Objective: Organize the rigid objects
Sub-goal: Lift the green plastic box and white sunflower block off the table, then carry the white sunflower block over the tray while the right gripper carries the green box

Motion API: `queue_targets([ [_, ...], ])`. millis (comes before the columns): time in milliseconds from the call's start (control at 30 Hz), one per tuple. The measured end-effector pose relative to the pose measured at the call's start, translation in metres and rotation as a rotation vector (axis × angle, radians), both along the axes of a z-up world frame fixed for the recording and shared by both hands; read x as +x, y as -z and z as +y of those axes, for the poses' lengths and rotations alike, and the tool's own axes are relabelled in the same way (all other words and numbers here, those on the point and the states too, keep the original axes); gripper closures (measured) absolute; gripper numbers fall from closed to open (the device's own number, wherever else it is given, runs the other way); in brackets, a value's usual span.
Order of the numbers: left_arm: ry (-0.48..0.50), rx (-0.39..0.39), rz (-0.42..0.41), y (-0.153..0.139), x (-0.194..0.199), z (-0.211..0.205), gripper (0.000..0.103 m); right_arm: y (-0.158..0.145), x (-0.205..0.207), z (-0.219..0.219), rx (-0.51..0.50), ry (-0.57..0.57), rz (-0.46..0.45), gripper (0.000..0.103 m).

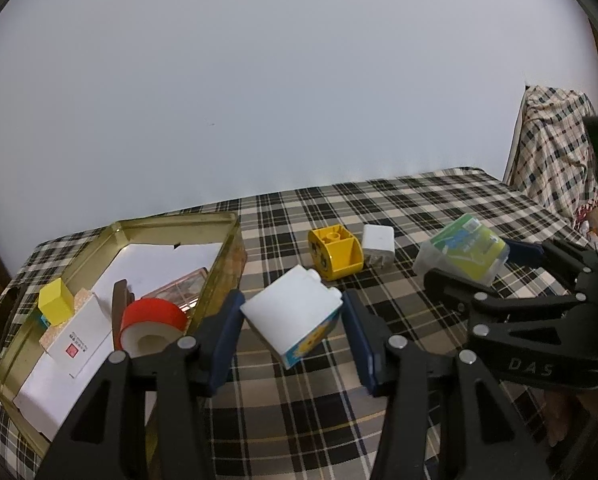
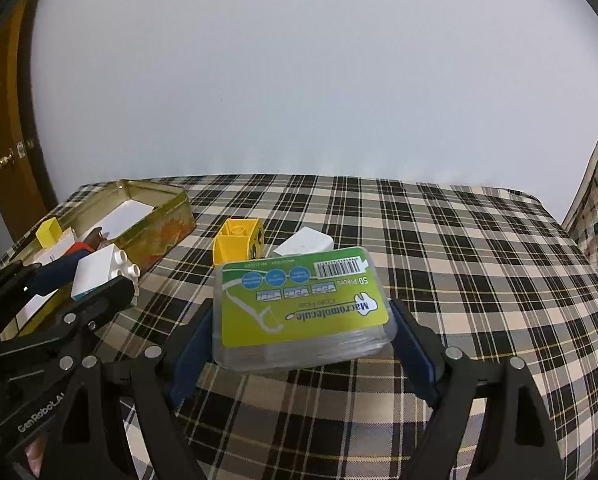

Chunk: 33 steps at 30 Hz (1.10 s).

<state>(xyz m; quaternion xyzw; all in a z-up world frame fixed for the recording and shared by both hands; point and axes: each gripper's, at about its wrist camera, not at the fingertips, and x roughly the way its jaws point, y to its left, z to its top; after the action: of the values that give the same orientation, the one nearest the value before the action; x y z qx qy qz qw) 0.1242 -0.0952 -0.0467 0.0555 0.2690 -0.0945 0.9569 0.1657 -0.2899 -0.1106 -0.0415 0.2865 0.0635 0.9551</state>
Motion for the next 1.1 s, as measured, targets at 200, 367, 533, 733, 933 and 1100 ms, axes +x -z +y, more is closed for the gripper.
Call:
queue_targets([
  [200, -0.003, -0.006, -0.005, -0.001, -0.004, 0.001, 0.053, -0.002, -0.006, -0.003, 0.012, -0.005, -0.005, 0.019],
  [367, -0.008, -0.015, -0.009, -0.001, -0.007, 0.004, 0.053, -0.003, -0.013, 0.0, 0.012, -0.013, -0.018, 0.019],
  [533, -0.013, -0.021, -0.02, -0.003, -0.012, 0.007, 0.053, -0.005, -0.021, 0.001, 0.016, -0.011, -0.041, 0.019],
  [733, -0.018, -0.029, -0.03, -0.003, -0.017, 0.011, 0.053, -0.006, -0.026, 0.002, 0.017, -0.023, -0.044, 0.019],
  [933, -0.022, -0.043, -0.033, -0.004, -0.022, 0.016, 0.053, -0.006, -0.028, 0.002, 0.015, -0.026, -0.049, 0.019],
  [1100, -0.026, -0.05, -0.037, -0.004, -0.025, 0.019, 0.053, -0.006, -0.032, 0.003, 0.015, -0.03, -0.059, 0.019],
])
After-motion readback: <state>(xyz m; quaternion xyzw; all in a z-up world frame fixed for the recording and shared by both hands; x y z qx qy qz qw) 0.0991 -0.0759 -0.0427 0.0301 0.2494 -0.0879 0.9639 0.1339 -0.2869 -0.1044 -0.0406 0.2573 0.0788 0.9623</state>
